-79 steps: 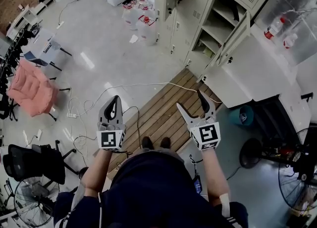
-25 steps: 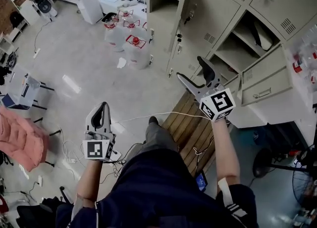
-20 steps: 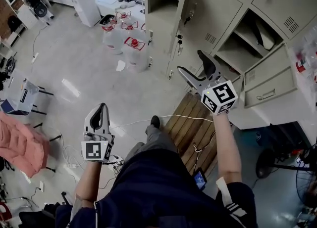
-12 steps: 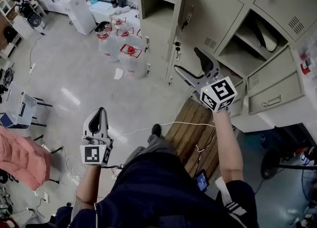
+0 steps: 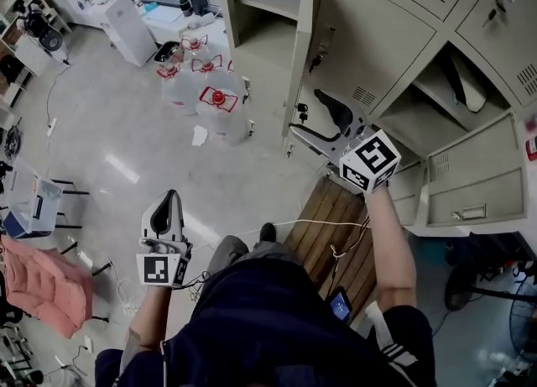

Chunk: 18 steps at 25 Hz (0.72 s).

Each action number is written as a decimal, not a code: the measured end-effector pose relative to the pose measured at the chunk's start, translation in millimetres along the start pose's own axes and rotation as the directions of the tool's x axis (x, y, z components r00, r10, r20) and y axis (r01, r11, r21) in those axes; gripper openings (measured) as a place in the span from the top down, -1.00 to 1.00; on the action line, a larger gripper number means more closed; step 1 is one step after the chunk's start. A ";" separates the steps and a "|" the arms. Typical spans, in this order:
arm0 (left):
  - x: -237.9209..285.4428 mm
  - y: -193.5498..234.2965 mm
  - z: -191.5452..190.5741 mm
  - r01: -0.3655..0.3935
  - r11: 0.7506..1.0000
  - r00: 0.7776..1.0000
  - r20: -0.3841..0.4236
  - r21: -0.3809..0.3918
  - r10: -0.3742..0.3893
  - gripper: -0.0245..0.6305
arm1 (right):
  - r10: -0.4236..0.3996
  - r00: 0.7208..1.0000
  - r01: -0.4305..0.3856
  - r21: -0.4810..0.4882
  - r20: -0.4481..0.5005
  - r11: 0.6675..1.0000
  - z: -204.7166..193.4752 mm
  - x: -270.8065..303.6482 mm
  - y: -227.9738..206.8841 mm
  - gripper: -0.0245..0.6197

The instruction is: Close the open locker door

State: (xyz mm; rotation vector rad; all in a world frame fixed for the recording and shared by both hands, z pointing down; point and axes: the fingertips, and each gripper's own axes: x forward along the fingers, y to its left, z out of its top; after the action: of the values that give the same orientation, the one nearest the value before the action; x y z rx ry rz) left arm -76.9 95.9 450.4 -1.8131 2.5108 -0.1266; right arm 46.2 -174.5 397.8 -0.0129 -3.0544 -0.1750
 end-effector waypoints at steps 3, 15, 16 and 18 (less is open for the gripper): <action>19.1 4.3 -4.3 0.006 1.000 1.000 -0.014 0.002 -0.006 0.91 | 0.021 1.000 -0.020 0.018 -0.008 1.000 -13.1 13.7 -13.8 -0.13; 88.3 11.4 -1.2 0.094 0.995 0.996 -0.013 0.030 -0.094 0.91 | 0.124 0.992 -0.123 0.082 -0.002 0.989 -42.0 41.7 -34.3 0.11; 91.5 12.4 0.8 0.095 0.995 0.995 -0.006 0.026 -0.095 0.91 | 0.135 0.991 -0.134 0.083 -0.001 0.987 -43.1 41.9 -34.0 0.14; 96.3 14.7 2.9 0.099 0.995 0.995 0.007 0.030 -0.099 0.91 | 0.153 0.988 -0.152 0.087 -0.001 0.984 -45.8 41.8 -32.5 0.16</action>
State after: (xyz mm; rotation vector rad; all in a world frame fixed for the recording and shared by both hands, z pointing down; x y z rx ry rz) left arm -120.8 9.0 447.5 -1.9225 2.4005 -0.1587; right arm 7.8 -211.9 443.0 -0.2394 -3.0329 -0.0320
